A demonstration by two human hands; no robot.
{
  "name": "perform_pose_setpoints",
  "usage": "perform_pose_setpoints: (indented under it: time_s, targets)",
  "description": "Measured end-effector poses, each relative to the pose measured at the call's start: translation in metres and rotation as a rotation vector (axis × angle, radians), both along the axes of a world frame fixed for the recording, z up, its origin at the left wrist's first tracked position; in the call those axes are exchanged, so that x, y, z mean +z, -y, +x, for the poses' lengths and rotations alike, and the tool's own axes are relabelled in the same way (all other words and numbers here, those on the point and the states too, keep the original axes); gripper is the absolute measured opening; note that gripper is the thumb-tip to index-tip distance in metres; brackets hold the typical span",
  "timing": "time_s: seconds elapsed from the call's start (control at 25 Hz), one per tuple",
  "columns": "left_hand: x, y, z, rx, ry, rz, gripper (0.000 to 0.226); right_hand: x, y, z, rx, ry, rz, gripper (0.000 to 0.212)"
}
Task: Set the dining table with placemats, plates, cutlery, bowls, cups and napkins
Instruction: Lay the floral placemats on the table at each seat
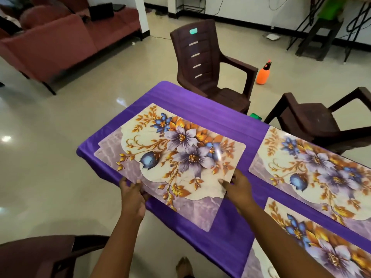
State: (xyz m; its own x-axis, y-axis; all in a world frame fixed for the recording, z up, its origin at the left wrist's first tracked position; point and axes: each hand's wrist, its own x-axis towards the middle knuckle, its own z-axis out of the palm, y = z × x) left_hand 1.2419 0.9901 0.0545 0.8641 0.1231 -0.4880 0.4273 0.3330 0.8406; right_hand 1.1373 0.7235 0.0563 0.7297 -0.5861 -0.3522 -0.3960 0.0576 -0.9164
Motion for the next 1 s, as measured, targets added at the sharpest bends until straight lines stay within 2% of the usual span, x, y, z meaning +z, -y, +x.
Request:
perform_pose_setpoints:
  time_s: [0.2, 0.32, 0.4, 0.52, 0.64, 0.72, 0.76, 0.84, 0.92, 1.0]
  targets:
    - [-0.011, -0.001, 0.028, -0.007, -0.015, 0.01, 0.054, -0.004, 0.008, 0.03, -0.008, 0.0, -0.068, 0.033]
    - [-0.019, 0.003, 0.044, 0.014, -0.045, 0.062, 0.057, 0.006, 0.028, 0.033, -0.013, 0.013, -0.348, 0.031]
    - [-0.027, -0.007, 0.055, 0.042, -0.084, 0.121, 0.062, 0.017, 0.054, 0.032, -0.084, 0.064, -0.433, 0.033]
    - [-0.041, -0.025, 0.072, 0.035, -0.114, 0.24, 0.057, 0.03, 0.101, 0.032, -0.243, 0.096, -0.42, 0.041]
    - [-0.046, -0.029, 0.08, 0.0, -0.143, 0.375, 0.056, 0.027, 0.132, 0.034, -0.39, 0.118, -0.292, 0.036]
    - [-0.046, -0.022, 0.08, -0.06, -0.149, 0.68, 0.077, 0.023, 0.14, 0.035, -0.478, 0.138, -0.174, 0.034]
    - [-0.046, -0.017, 0.079, -0.15, -0.158, 0.898, 0.093, 0.022, 0.141, 0.037, -0.531, 0.145, -0.127, 0.034]
    - [-0.046, -0.005, 0.071, -0.51, -0.061, 1.268, 0.115, 0.016, 0.14, 0.039, -0.622, 0.157, -0.037, 0.038]
    - [-0.059, 0.003, 0.067, -0.907, 0.154, 1.464, 0.127, 0.012, 0.138, 0.039, -0.685, 0.161, 0.033, 0.04]
    - [-0.066, 0.008, 0.073, -1.085, 0.199, 1.54, 0.135, 0.011, 0.131, 0.041, -0.732, 0.173, 0.046, 0.035]
